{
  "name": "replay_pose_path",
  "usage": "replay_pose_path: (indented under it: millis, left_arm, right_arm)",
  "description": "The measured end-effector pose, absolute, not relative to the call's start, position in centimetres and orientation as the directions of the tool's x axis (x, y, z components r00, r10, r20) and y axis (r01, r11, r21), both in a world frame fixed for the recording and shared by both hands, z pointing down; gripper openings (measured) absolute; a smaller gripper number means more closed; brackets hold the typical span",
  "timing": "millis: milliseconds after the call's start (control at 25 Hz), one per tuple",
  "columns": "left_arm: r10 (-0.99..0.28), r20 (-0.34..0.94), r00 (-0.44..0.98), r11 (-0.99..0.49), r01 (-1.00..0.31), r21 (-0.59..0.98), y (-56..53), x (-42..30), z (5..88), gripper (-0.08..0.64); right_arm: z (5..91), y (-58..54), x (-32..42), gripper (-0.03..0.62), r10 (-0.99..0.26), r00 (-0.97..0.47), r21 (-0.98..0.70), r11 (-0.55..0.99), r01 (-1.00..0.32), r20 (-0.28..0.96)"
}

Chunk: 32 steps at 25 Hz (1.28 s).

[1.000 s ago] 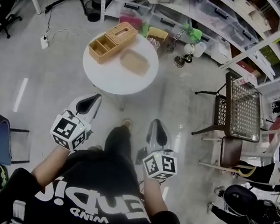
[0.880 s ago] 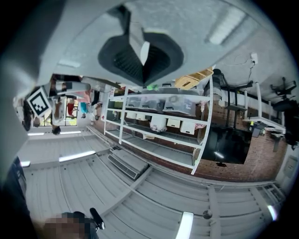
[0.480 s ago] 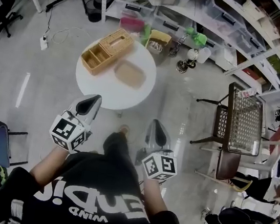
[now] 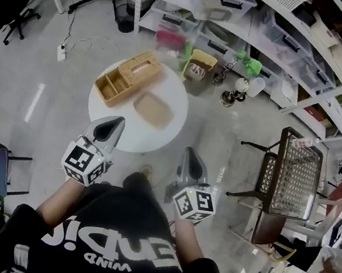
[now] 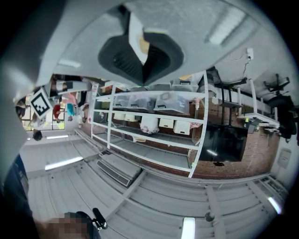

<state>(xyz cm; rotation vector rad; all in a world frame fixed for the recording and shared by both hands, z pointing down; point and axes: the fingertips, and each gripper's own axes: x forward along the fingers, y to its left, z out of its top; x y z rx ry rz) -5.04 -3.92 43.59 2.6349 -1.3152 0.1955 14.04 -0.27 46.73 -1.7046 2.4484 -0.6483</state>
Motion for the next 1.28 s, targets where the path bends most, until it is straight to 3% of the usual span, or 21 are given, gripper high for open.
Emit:
replay_pose_path:
  millis: [360,1040,1280]
  left_arm:
    - [-0.807,0.207,0.553,-0.547,-0.832,0.093,-7.4,-4.9,43.6,0.002]
    - [-0.722,0.194,0.664,-0.653,-0.747,0.123,-13.2,-4.5,43.2,0.001]
    - [-0.711,0.198,0.675,-0.664,-0.737,0.13,-13.8,-5.1,43.3,0.0]
  right_arm:
    - [47.2,-4.9,14.0,-0.002,-0.886,-0.431,-0.402,0.337,-0.851,0.171]
    - [45.6,-9.1,13.3,0.0,-0.939,-0.306,-0.373,0.231,-0.899,0.156]
    - [46.0,-9.7,12.2,0.06,-0.935,-0.31,-0.384,0.225,-0.895,0.175]
